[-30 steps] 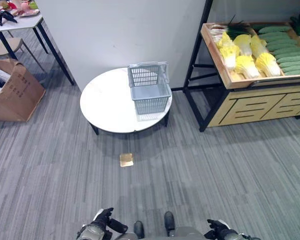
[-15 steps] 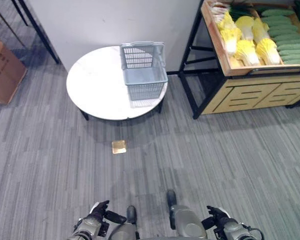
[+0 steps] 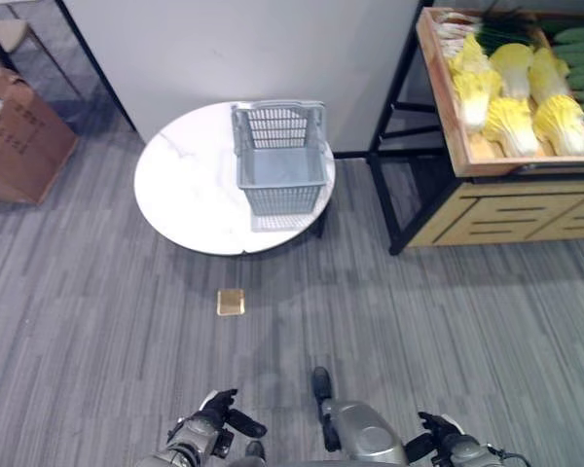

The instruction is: Get the vegetables into the basket

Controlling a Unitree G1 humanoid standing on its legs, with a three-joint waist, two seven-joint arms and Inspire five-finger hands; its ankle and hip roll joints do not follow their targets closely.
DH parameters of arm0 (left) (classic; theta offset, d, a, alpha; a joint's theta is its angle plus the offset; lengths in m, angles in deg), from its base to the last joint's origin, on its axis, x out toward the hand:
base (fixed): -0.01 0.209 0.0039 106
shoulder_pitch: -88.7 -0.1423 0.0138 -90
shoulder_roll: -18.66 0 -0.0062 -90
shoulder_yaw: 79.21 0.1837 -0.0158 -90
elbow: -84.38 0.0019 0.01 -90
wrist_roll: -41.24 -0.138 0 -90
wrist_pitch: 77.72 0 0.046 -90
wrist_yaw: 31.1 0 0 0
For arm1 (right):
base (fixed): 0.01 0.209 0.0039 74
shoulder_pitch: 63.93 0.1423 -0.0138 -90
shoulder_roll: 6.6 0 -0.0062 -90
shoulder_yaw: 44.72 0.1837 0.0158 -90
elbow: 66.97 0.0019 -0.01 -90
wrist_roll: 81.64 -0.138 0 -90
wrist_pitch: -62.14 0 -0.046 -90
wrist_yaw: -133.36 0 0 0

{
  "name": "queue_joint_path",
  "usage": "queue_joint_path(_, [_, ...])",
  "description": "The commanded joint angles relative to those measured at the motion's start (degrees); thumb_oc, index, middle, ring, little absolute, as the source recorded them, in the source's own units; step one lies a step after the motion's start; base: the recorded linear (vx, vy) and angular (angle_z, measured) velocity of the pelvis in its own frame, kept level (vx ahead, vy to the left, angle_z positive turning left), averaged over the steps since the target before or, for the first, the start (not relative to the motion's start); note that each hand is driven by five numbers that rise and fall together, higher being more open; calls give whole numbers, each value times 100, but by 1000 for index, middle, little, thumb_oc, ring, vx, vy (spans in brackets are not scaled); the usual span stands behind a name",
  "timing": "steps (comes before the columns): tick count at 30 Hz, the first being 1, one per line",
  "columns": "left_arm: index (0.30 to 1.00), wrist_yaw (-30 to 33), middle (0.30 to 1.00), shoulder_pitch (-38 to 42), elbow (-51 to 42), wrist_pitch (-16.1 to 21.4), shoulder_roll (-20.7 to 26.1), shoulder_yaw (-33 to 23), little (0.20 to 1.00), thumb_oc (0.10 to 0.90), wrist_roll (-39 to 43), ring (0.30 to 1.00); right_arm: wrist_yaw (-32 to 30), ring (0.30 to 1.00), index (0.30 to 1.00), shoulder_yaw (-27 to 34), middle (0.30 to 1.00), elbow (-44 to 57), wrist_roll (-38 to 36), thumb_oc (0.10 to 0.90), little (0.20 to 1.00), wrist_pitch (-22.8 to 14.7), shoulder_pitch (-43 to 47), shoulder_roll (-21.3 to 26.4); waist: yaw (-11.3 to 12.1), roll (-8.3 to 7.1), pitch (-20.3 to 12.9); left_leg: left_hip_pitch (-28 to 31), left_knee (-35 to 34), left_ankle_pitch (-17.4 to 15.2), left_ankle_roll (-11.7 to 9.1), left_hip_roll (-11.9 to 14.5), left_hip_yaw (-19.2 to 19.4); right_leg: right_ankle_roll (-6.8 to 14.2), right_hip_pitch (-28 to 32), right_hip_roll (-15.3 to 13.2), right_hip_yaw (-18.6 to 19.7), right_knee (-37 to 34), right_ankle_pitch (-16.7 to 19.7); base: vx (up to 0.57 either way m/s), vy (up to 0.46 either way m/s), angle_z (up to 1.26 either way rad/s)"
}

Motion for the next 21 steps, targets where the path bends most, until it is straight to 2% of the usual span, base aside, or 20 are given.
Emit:
queue_joint_path(1, [1000, 73, 1000, -187, -173, -48, 282, 148, 1000, 900, -84, 1000, -43, 1000, 1000, -80, 1000, 8, -187, 900, 1000, -67, 5, 30, -58, -103, -102, 848, 285, 991, -156, -344, 228, 462, -808, -157, 285, 97, 624, 202, -166, 6])
queue_joint_path(3, [1000, 95, 1000, -182, -161, -56, 279, 112, 1000, 900, -17, 1000, -49, 1000, 1000, -37, 1000, 44, -303, 900, 1000, -77, 30, 35, -60, -54, -101, 798, 466, 1307, -291, -259, 278, 387, -692, -79, 257, 155, 443, 226, -164, 8])
queue_joint_path(4, [1000, 84, 1000, -194, -192, -54, 269, 107, 1000, 900, -11, 1000, -42, 1000, 1000, -27, 1000, 95, -360, 900, 1000, -88, 38, 60, -63, -29, -91, 707, 744, 1609, -389, -241, 341, 309, -535, -26, 276, 177, 317, 204, -137, 9])
queue_joint_path(5, [1000, 84, 1000, -195, -193, -55, 268, 107, 1000, 900, -11, 1000, -41, 1000, 1000, -27, 1000, 96, -360, 900, 1000, -88, 37, 61, -64, -28, -88, 711, 744, 1608, -391, -239, 340, 308, -532, -24, 275, 177, 315, 178, -126, 6])
queue_joint_path(7, [1000, 98, 1000, -174, -243, -73, 266, 115, 1000, 900, 32, 1000, -36, 1000, 1000, -13, 1000, 157, -413, 900, 1000, -92, 38, 92, -72, -82, -47, 492, 1212, 1952, -479, -196, 598, 225, -358, -49, 313, 228, 201, 185, -152, 5])
queue_joint_path(8, [1000, 127, 1000, -201, -301, -59, 265, 82, 1000, 900, 158, 1000, -45, 1000, 1000, -7, 1000, 155, -428, 900, 1000, -96, 30, 113, -23, -144, -14, 335, 1546, 2071, -452, -167, 786, 154, -162, -47, 387, 205, 106, 179, -150, 1])
queue_joint_path(9, [1000, 127, 1000, -203, -302, -60, 265, 82, 1000, 900, 158, 1000, -45, 1000, 1000, -7, 1000, 155, -428, 900, 1000, -96, 30, 112, -20, -145, -11, 338, 1550, 2068, -452, -167, 789, 154, -159, -46, 390, 205, 106, 178, -143, -3])
queue_joint_path(11, [1000, 149, 1000, -218, -385, -39, 266, 28, 1000, 900, 324, 1000, -77, 1000, 1000, 44, 1000, 126, -467, 900, 1000, -88, -20, 142, 35, -232, 6, 19, 1663, 2049, -310, -23, 1170, 153, 72, -156, 417, 133, 31, 166, -96, -7])
queue_joint_path(13, [1000, 150, 1000, -240, -406, -35, 260, -27, 1000, 900, 463, 1000, -96, 1000, 1000, 141, 1000, 69, -569, 900, 1000, -55, -54, 160, 169, -296, 62, -373, 1544, 1774, -199, 35, 1429, 201, 335, -275, 501, 8, -26, 207, -37, 19])
queue_joint_path(15, [1000, 132, 1000, -287, -399, -11, 255, -102, 1000, 900, 595, 1000, -136, 1000, 1000, 264, 1000, -7, -698, 900, 1000, -41, -88, 193, 345, -393, 110, -1019, 1145, 1444, -118, -52, 1521, 291, 627, -418, 610, -179, -71, 203, -13, 18])
queue_joint_path(16, [1000, 132, 1000, -292, -400, -10, 256, -96, 1000, 900, 597, 1000, -137, 1000, 1000, 266, 1000, -9, -699, 900, 1000, -42, -93, 192, 358, -394, 121, -994, 1167, 1400, -111, -55, 1535, 304, 662, -422, 622, -192, -91, 262, 27, 20])
queue_joint_path(17, [1000, 121, 1000, -336, -418, 31, 245, -85, 1000, 900, 606, 1000, -165, 1000, 1000, 263, 1000, -17, -685, 900, 1000, -46, -131, 186, 506, -394, 204, -1516, 549, 1457, -135, -163, 1433, 348, 907, -438, 791, -358, -174, 271, 52, 10])
queue_joint_path(20, [1000, 180, 1000, -272, -506, 58, 186, 33, 1000, 900, 538, 1000, -211, 1000, 1000, 173, 1000, -10, -582, 900, 1000, -70, -140, 167, 682, -314, 281, -2020, -244, 2015, -208, -279, 996, 326, 1221, -327, 1118, -527, -282, 284, 36, -21])
queue_joint_path(21, [1000, 182, 1000, -275, -506, 57, 187, 35, 1000, 900, 538, 1000, -211, 1000, 1000, 173, 1000, -12, -581, 900, 1000, -72, -142, 165, 672, -335, 287, -1987, -264, 2014, -206, -306, 996, 329, 1251, -352, 1110, -533, -307, 302, 25, -57])
